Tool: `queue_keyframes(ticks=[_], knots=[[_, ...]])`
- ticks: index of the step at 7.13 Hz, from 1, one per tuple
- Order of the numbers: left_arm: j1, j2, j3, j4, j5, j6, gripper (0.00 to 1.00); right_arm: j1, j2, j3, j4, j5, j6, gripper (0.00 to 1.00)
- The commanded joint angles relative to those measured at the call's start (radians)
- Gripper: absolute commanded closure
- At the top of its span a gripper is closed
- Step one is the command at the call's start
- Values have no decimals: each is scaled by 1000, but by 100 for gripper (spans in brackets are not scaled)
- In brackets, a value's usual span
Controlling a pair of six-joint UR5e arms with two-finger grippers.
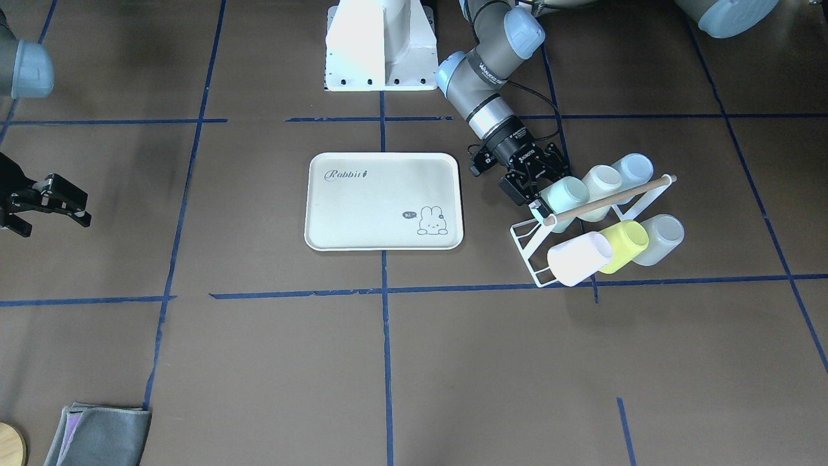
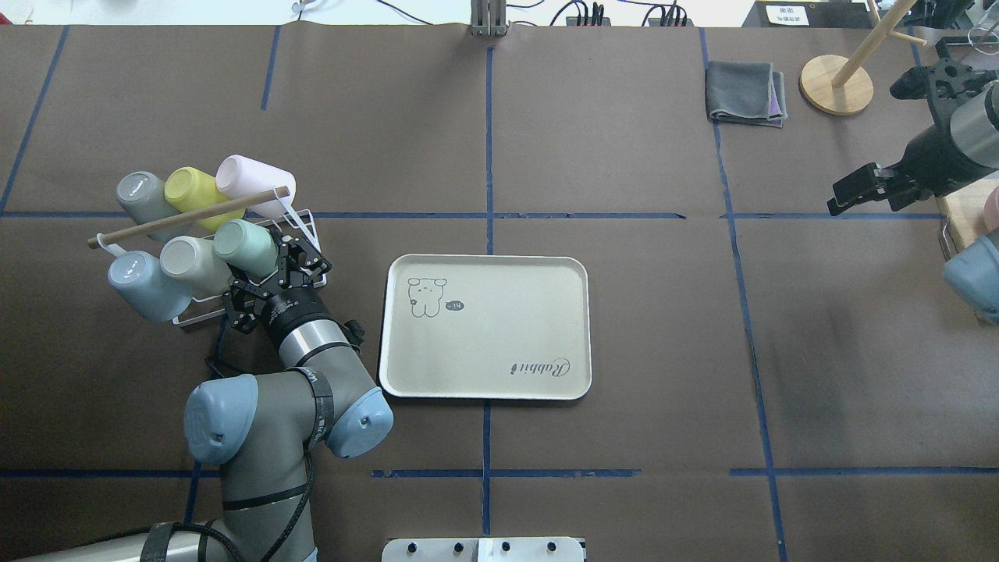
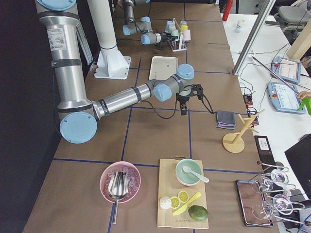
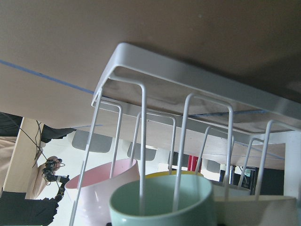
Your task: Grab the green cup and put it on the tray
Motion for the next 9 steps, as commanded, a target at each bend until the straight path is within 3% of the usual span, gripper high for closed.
queue_keyframes(ticks=[1, 9], knots=[[-2, -1, -12, 68, 0, 27, 48, 0, 0, 0, 0, 0, 2, 0], [4, -50, -20, 214, 2, 27, 45, 2, -12, 2, 0, 2, 6, 0]])
